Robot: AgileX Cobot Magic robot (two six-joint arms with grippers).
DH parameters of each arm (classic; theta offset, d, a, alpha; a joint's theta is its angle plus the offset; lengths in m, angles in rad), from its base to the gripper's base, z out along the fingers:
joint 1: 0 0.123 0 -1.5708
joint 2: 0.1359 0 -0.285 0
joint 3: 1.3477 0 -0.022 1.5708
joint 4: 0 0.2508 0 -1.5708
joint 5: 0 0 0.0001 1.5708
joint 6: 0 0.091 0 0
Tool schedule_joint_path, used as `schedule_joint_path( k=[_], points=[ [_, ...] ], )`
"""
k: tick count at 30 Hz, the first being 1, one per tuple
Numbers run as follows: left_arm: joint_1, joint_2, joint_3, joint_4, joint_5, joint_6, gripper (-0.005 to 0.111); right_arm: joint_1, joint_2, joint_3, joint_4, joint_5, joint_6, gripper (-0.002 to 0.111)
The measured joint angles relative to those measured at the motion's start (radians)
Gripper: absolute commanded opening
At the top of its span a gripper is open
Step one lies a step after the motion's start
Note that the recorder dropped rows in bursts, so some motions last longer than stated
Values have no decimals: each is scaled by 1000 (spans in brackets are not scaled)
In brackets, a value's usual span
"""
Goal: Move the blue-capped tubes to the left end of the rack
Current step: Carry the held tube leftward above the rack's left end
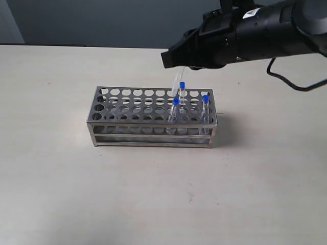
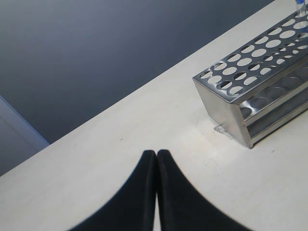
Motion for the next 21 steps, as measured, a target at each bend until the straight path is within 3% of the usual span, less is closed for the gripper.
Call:
schedule_joint_path(
  k=[10,21],
  points=[
    [0,0,0,0,0,0,1,14,227,-261,-4,126,-80,-1],
    [0,0,0,0,0,0,1,120,487,-598,-25,157,-149,-1]
  ],
)
